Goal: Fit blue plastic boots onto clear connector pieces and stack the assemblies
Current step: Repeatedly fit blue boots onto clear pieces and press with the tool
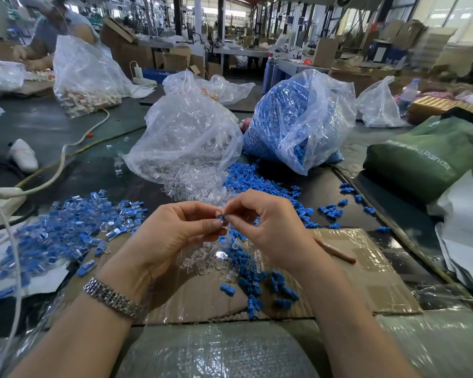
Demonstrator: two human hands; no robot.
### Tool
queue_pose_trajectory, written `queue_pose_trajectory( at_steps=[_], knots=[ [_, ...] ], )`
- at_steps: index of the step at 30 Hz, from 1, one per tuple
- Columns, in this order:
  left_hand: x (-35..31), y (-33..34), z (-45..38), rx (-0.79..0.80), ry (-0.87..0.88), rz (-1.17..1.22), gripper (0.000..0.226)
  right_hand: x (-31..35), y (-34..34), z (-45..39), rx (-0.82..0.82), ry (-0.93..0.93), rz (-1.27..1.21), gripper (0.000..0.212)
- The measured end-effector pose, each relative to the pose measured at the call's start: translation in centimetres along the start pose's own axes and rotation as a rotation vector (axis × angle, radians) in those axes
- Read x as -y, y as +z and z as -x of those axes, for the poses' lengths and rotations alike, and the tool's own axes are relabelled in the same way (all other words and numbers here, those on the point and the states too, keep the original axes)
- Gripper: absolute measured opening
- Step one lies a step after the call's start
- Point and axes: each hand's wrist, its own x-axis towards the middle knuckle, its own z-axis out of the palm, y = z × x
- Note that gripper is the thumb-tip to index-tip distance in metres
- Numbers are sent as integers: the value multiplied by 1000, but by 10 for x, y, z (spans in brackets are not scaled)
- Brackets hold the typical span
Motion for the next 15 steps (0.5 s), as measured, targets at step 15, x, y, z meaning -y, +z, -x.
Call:
queue_pose_trajectory(
  at_steps=[15],
  knots=[
    [4,-7,-7,-4,18,113,19,-15,-34,5,-13,539,427,49]
  ],
)
